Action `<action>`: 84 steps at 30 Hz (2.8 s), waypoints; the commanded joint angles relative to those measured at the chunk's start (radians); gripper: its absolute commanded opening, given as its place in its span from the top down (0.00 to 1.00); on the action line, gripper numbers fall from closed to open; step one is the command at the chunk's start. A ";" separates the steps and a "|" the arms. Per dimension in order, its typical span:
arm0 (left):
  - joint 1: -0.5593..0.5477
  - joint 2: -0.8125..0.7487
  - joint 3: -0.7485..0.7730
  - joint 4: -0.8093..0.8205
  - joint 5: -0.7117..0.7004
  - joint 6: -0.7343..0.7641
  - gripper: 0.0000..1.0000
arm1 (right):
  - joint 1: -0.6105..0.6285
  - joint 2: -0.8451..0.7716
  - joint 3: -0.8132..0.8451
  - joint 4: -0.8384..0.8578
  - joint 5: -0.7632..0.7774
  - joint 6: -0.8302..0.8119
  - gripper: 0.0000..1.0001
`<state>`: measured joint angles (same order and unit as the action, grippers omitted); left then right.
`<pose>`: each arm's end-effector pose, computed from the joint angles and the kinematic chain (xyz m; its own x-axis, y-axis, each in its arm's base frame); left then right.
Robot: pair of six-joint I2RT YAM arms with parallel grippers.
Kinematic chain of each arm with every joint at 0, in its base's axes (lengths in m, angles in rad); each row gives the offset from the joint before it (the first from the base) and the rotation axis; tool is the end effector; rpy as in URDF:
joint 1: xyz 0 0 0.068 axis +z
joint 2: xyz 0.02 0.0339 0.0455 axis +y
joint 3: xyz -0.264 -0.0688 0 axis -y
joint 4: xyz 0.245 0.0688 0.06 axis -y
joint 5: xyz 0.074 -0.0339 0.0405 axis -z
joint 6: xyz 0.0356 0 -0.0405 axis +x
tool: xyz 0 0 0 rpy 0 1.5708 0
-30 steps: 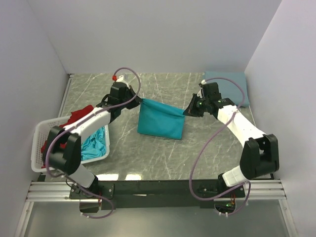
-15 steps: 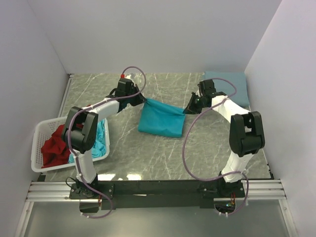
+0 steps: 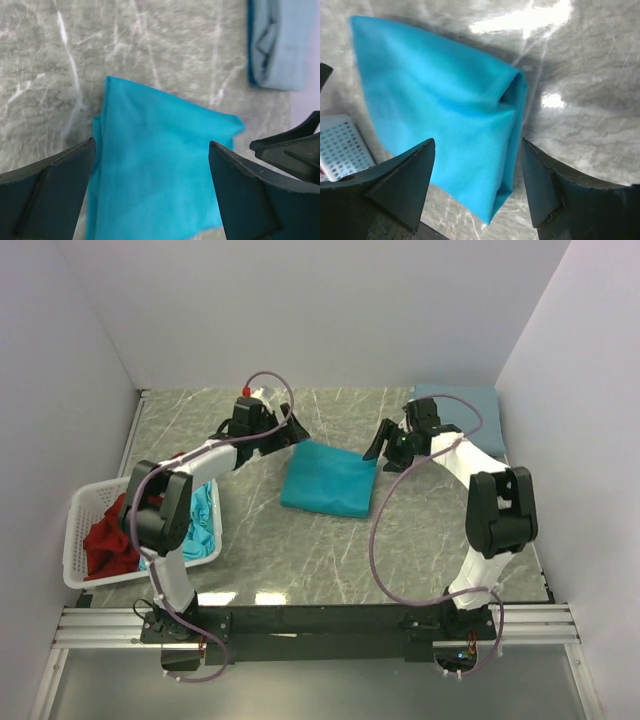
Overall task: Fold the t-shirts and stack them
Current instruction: Fold the tshirt, then neatly place the folded tshirt to the corner
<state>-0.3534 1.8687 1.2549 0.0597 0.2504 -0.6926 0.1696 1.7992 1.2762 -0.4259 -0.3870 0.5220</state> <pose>0.3953 -0.1552 0.2167 -0.7203 -0.3937 -0.5712 0.0950 0.7597 -0.6433 0.3765 0.0781 0.2133 -0.8804 0.3177 -0.3520 0.0761 0.8274 0.5564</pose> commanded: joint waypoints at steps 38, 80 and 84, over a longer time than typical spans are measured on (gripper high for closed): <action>-0.050 -0.420 -0.503 0.211 0.040 -0.133 0.03 | 0.146 -0.443 -0.482 0.190 0.103 0.093 0.17; -0.048 -1.071 -0.742 -0.130 -0.324 -0.206 0.01 | 0.314 0.068 -0.144 0.190 0.490 0.174 0.50; -0.048 -1.040 -0.724 -0.126 -0.313 -0.191 0.01 | 0.326 0.083 -0.114 0.200 0.499 0.106 0.87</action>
<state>-0.4023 0.8154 0.5175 -0.0906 -0.0891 -0.8860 0.4820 1.8549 1.1160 -0.2348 0.0856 0.6735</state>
